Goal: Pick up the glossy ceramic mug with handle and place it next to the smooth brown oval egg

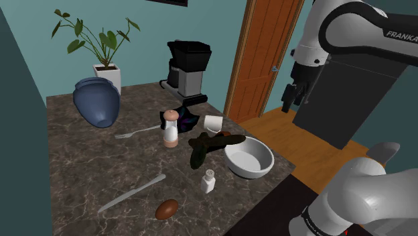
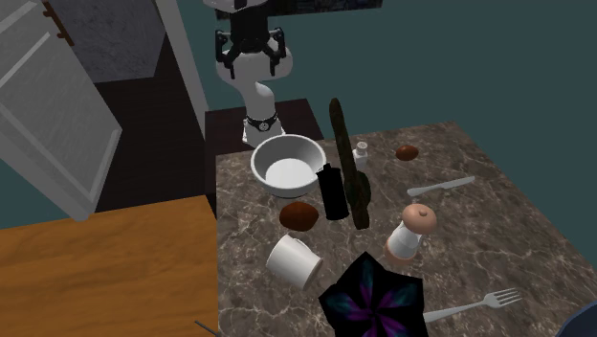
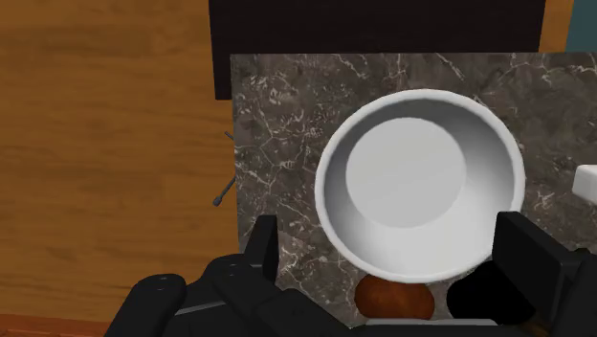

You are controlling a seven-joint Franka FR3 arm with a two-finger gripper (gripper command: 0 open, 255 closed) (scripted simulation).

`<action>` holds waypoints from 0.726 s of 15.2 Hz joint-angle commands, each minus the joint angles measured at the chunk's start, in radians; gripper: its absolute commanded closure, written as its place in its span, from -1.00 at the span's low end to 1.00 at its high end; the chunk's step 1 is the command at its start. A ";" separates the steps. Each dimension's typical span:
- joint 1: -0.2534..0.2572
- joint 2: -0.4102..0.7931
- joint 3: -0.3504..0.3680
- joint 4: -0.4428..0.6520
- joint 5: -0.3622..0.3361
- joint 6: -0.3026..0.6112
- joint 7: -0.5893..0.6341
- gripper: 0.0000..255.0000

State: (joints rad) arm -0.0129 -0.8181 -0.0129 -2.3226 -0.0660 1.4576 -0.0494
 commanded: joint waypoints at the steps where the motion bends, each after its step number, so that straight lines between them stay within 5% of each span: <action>1: 0.000 0.000 0.000 0.000 0.000 0.000 0.000 -1.00; 11: 0.058 0.138 -0.163 -0.164 -0.091 0.437 -0.306 -1.00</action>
State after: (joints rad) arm 0.0401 -0.7009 -0.1562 -2.4801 -0.1488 1.8495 -0.3175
